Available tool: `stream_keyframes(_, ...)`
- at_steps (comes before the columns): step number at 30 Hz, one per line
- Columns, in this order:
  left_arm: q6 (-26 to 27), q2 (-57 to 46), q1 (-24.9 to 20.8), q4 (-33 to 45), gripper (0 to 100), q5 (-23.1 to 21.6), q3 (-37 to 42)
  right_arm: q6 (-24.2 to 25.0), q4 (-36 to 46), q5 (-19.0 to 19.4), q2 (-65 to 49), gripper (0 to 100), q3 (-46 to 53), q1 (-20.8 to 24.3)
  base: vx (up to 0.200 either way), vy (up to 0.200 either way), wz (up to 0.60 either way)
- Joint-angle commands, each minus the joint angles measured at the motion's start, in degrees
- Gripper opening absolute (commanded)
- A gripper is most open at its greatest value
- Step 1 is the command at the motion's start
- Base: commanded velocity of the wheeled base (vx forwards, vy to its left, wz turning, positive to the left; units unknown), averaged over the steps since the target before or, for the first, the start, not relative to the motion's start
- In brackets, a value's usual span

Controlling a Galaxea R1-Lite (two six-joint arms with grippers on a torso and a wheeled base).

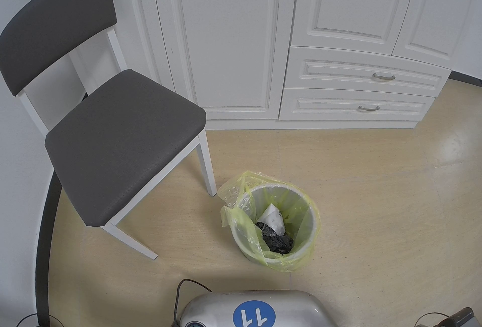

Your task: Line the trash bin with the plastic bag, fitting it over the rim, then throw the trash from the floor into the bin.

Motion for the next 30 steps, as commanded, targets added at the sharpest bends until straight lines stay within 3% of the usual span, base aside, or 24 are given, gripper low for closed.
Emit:
stream_keyframes(1, 2.51, -14.28, 1.45, 11.5, 100, 0.27, 0.3, 5.88, 9.26, 0.87, -21.05, 100, 1.79, 1.42, 0.0, 0.0, 0.0)
stream_keyframes(13, -5.57, -19.64, 5.49, 17.57, 100, 0.45, 0.92, 5.79, 9.34, 1.57, -21.13, 100, 3.11, 4.85, 0.0, 0.0, 0.0)
stream_keyframes(16, -6.8, -22.54, 5.58, 21.17, 100, 0.45, 0.92, 1.14, 10.58, 1.49, -21.75, 100, 5.05, 7.22, 0.0, 0.0, 0.0)
stream_keyframes(22, -6.98, -25.26, 7.25, 22.58, 100, 0.36, 2.76, -2.47, 17.61, 1.49, -26.23, 100, 5.05, 9.86, 0.0, 0.0, 0.0)
stream_keyframes(28, -6.98, -30.19, 9.36, 22.75, 100, -0.08, 7.6, -3.96, 18.4, -6.07, -26.76, 100, 6.63, 9.59, 0.0, 0.0, 0.0)
stream_keyframes(30, -7.15, -31.51, 9.89, 23.11, 100, 0.45, 9.62, -9.15, 18.75, -7.74, -26.76, 100, 8.12, 9.59, 0.0, 0.0, 0.0)
